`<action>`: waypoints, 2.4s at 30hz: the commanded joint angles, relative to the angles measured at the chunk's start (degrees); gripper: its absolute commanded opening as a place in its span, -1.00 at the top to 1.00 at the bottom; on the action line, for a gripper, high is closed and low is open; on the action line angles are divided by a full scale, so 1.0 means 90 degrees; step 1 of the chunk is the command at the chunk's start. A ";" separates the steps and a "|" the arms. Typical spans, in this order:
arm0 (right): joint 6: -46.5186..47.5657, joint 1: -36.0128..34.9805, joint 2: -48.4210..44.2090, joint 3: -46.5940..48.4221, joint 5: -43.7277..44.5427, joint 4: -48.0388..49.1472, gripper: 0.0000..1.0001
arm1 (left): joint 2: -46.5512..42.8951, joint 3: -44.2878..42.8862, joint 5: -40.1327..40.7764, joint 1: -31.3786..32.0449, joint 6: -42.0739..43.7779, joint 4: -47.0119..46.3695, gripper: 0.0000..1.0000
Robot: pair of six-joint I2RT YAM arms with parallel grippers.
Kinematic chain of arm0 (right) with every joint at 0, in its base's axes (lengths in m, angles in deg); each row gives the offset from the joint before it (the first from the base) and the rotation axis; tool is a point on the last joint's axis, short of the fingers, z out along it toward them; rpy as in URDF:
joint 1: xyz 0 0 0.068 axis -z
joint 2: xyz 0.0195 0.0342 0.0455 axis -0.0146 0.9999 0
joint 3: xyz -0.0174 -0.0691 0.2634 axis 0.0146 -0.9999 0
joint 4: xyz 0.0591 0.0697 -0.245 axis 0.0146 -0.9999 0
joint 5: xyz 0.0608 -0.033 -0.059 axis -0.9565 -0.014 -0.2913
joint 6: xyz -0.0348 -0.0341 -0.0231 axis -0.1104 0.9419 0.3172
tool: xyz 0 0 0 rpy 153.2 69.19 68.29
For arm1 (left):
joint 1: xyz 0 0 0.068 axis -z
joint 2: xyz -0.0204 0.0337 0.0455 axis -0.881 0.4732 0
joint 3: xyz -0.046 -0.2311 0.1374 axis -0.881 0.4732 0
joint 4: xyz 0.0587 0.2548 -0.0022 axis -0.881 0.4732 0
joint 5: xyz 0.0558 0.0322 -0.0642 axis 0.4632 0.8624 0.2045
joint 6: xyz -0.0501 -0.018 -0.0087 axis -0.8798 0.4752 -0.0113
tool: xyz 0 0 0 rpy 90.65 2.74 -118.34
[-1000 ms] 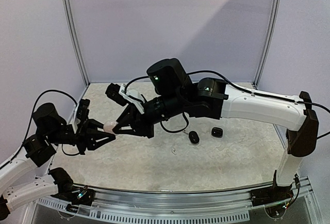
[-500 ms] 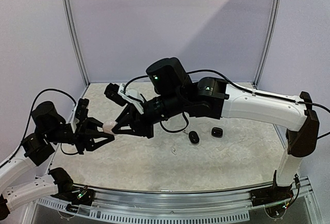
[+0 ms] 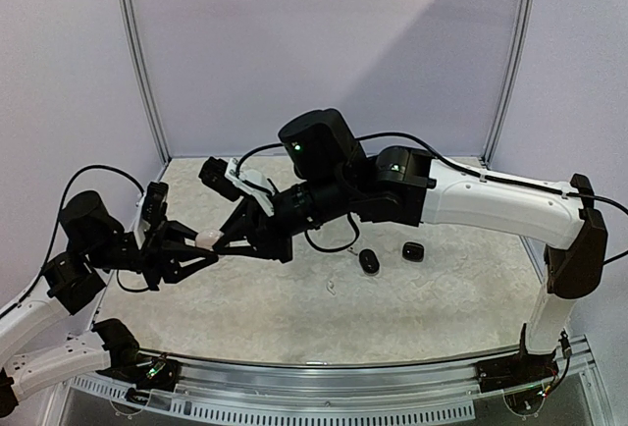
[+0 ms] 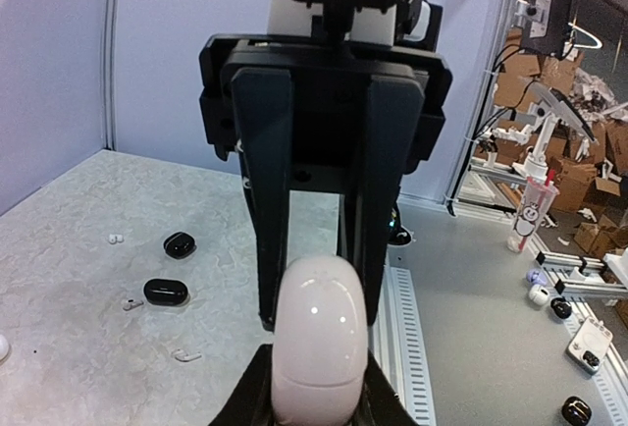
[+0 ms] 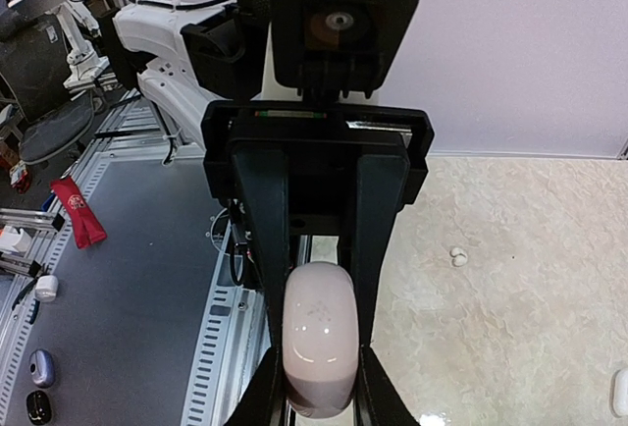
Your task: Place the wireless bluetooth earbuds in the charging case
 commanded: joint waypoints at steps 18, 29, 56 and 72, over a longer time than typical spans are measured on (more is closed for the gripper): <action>-0.0377 0.0114 -0.0083 -0.0131 0.1406 0.0097 0.18 | -0.0102 -0.0216 -0.0258 0.0181 0.1290 0.1143 1.00; -0.0455 0.0136 0.0047 -0.0103 0.1284 0.0011 0.26 | -0.0165 -0.0223 -0.0207 0.0195 0.1173 0.0996 1.00; -0.2877 0.1587 -0.0370 0.0049 0.2991 -0.1224 -0.12 | -0.0745 0.1060 0.1282 0.0137 -0.0092 -0.0572 1.00; -0.1755 0.2754 0.2293 0.1124 0.3535 -0.4183 0.04 | -0.1027 0.1157 0.1035 -0.0001 0.0939 -0.0739 1.00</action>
